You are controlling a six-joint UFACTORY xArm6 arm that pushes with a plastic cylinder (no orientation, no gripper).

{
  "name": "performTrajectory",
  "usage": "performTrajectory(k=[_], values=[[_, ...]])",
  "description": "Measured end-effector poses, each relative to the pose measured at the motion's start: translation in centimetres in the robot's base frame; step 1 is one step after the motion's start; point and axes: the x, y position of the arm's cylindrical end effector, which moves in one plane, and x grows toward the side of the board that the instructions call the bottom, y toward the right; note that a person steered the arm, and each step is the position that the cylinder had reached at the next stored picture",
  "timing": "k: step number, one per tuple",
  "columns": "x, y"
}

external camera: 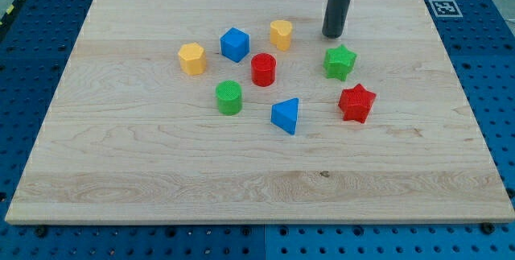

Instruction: Move the red circle above the blue triangle

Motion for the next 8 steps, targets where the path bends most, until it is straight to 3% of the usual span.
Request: performTrajectory(k=[2,5,8], values=[[2.6,-2.2],[2.7,-9.7],[5.1,-10.3]])
